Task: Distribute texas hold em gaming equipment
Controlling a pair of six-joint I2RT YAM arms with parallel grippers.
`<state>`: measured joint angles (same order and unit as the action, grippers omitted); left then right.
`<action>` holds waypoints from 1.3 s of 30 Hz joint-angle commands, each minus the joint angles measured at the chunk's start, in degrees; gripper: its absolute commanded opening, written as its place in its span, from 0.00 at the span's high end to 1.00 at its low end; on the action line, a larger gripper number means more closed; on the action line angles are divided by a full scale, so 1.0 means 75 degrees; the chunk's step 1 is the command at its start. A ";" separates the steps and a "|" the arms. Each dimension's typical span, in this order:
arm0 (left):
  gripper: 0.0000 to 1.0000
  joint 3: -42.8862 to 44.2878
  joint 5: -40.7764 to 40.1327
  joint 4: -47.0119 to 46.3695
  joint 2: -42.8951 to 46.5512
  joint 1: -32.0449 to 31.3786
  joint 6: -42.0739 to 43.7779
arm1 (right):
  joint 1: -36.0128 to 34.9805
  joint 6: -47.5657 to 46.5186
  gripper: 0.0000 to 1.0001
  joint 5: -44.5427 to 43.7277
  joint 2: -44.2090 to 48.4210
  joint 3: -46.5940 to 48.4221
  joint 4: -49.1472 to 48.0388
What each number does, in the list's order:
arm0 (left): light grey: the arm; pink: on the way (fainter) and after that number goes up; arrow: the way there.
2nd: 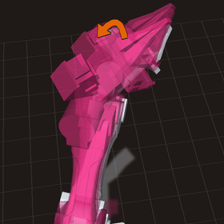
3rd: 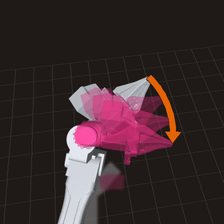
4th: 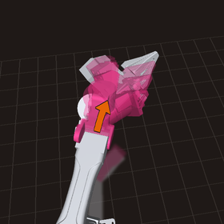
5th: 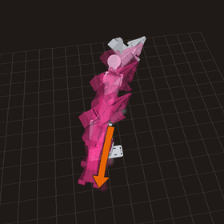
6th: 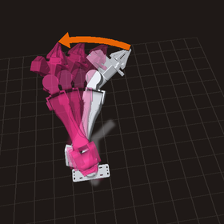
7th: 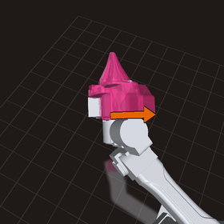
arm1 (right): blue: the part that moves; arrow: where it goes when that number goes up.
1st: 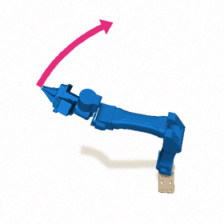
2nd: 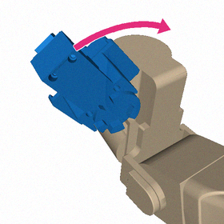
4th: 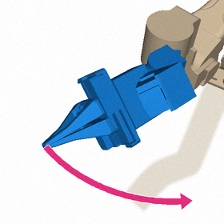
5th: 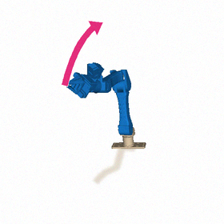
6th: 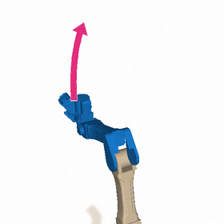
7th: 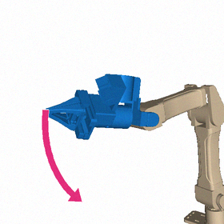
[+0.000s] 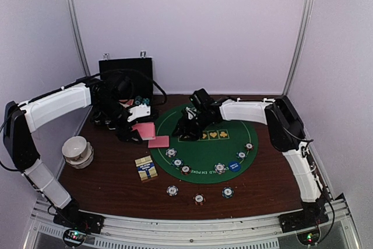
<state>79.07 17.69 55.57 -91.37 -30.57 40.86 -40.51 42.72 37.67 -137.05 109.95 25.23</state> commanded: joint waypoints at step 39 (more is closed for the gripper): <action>1.00 0.0661 0.0529 -0.0007 -0.0251 0.0044 -0.0621 | -0.1227 0.3513 0.18 0.1651 0.1708 -0.2468 -0.6030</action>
<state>82.08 19.94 55.81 -93.19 -30.57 36.77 -48.84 68.03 48.31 -122.63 87.83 -18.39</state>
